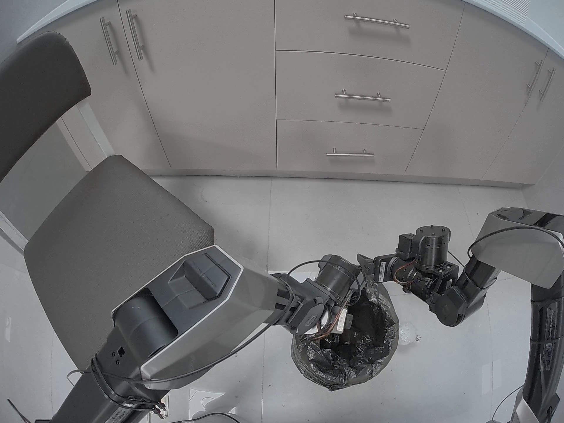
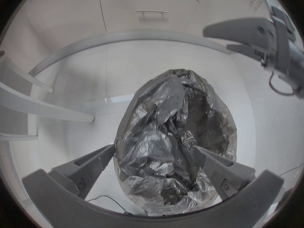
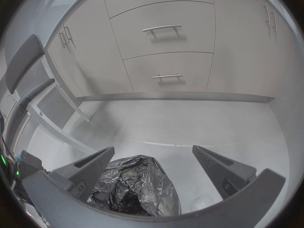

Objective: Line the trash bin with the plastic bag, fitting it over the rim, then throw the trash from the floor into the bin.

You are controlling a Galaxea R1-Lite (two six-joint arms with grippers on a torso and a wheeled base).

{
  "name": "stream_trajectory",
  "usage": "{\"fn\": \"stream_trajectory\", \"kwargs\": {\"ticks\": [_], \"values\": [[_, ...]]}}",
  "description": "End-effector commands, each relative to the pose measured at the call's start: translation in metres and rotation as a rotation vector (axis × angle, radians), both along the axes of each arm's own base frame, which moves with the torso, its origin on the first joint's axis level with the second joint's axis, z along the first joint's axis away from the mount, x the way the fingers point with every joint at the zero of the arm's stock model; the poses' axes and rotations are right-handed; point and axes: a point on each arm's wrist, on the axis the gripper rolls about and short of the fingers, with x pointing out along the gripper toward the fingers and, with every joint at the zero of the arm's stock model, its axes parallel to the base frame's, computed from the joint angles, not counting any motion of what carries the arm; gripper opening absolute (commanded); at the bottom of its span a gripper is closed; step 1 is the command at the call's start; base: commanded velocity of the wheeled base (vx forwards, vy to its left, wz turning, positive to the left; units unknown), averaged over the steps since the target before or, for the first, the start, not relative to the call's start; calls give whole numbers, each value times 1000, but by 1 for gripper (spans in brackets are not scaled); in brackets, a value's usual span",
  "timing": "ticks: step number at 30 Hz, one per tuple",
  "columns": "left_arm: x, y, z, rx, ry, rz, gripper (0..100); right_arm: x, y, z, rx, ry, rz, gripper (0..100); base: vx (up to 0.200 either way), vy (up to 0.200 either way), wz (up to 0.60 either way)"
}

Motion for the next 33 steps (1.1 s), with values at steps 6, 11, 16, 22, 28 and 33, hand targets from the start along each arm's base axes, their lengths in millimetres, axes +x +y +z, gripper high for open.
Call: {"fn": "stream_trajectory", "kwargs": {"ticks": [6, 11, 16, 22, 28, 33], "values": [[3, 11, -5, 36, 12, -4, 100, 0, 0, -1, -1, 1, 1, 100, 0, 0, 0], [12, 22, -10, 51, 25, 22, 100, 1, -1, 0, 0, -2, -3, 100, 0, 0, 0], [21, 32, -23, 81, 34, 26, 100, 1, 0, 0, 0, -2, -1, 100, 0, 0, 0], [24, 34, -24, 83, 34, 28, 100, 1, -2, 0, 1, -3, -4, 100, 0, 0, 0], [24, 35, -22, 77, 30, 41, 100, 2, -2, 0, 1, -3, -4, 100, 0, 0, 0], [0, 15, 4, 9, 25, 50, 100, 2, -3, -1, -1, -1, -7, 100, 0, 0, 0]]}}
